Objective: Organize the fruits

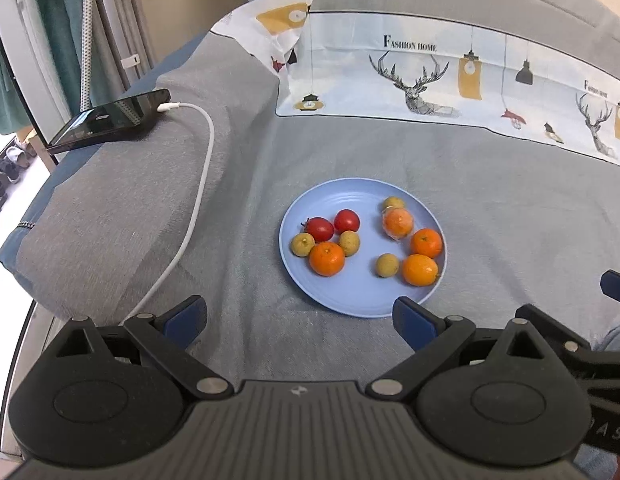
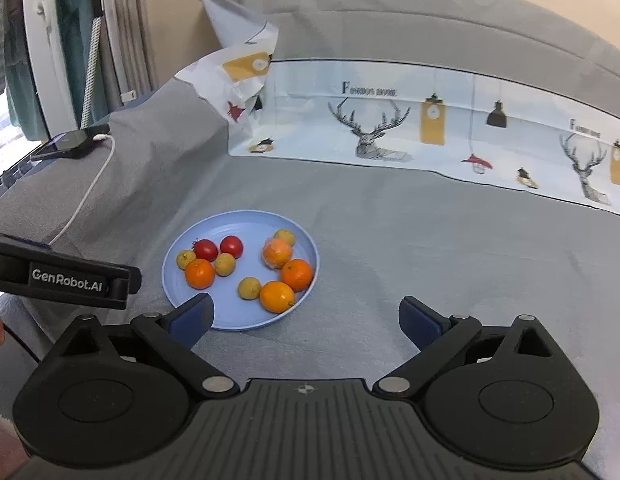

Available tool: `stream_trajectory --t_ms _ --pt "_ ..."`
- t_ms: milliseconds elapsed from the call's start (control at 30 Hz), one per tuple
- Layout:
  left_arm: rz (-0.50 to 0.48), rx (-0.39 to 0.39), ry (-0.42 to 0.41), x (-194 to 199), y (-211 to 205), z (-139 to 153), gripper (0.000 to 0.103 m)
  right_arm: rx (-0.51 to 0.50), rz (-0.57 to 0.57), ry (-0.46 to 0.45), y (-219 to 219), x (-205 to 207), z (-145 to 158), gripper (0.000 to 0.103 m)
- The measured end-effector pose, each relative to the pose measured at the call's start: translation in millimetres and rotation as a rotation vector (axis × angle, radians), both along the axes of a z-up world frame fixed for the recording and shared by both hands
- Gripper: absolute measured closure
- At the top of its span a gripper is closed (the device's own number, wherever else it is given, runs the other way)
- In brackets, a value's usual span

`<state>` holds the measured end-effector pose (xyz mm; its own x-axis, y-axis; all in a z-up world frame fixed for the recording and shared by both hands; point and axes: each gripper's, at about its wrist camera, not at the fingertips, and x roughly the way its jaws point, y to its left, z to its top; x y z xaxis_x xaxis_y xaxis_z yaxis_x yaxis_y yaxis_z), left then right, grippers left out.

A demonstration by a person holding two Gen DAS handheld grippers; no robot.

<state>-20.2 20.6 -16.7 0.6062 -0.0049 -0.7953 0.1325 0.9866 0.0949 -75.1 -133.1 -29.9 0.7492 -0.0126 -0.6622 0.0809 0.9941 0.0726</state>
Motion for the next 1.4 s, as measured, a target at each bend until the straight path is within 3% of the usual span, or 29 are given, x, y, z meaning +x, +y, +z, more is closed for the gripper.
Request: stream_trajectory --t_ms 733,1400 --pt "0.007 -0.014 -0.084 -30 10 24 0.003 -0.086 0.024 -0.064 21 -28 18 0.003" --pt "0.000 0.010 -0.090 -35 7 27 0.002 -0.095 0.022 -0.087 23 -35 22 0.002"
